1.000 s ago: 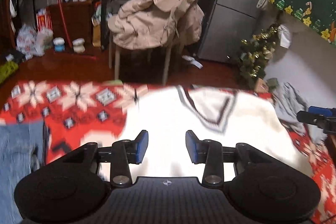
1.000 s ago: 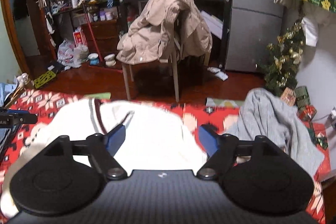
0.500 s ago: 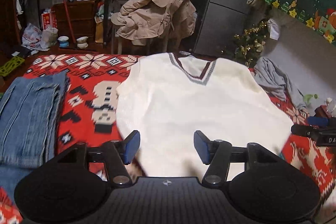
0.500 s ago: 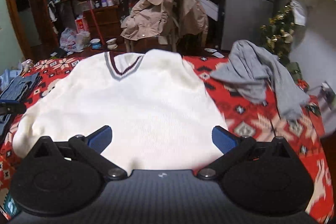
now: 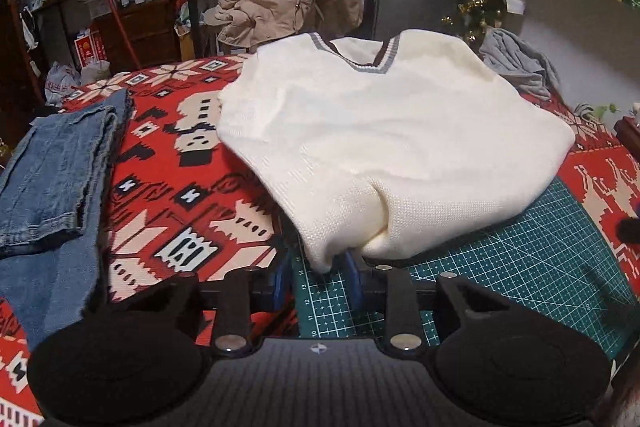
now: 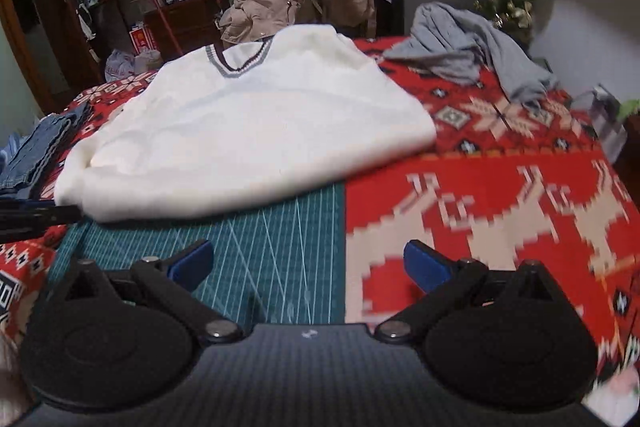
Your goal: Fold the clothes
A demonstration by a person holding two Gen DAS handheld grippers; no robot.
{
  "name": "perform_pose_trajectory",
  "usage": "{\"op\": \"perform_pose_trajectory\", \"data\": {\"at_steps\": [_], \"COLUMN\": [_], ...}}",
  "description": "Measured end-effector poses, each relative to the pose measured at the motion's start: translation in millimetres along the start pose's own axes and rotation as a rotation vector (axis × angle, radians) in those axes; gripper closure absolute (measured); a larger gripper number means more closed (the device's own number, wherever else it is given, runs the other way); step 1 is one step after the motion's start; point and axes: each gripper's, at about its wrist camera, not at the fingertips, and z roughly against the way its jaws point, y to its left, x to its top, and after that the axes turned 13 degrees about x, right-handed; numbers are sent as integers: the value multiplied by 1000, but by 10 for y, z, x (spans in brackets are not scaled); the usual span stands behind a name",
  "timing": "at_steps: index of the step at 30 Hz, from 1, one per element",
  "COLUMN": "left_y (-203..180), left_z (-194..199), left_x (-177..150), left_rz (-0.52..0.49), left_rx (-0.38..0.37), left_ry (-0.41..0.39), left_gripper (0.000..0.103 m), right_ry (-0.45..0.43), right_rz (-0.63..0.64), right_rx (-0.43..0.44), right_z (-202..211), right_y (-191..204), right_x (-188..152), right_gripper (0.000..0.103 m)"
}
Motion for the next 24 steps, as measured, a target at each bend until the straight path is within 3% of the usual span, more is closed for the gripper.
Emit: {"op": "perform_pose_trajectory", "data": {"at_steps": [6,8,11,15,18,24], "left_y": [-54,-85,-114,-31,15,244], "left_z": [-47,-46,39,261,584,942], "left_x": [64,80,136,316,491,953], "left_rz": [-48,-68,-75,-17,-32,106], "left_rx": [30,17,14,-51,-97,-255], "left_ry": [-60,-77,-94,-104,-201,-254], "left_gripper": [75,98,98,99,99,99], "right_ry": [-11,-15,-26,-34,-30,-39], "right_rz": [-26,-41,-59,-68,-83,-98], "right_rx": [-9,-11,-17,-29,-23,21], "right_z": [181,214,250,273,248,185], "right_y": [-68,-99,-155,-205,-236,-205], "right_x": [-89,-100,-106,-91,-66,21], "right_gripper": [1,1,1,1,1,1]}}
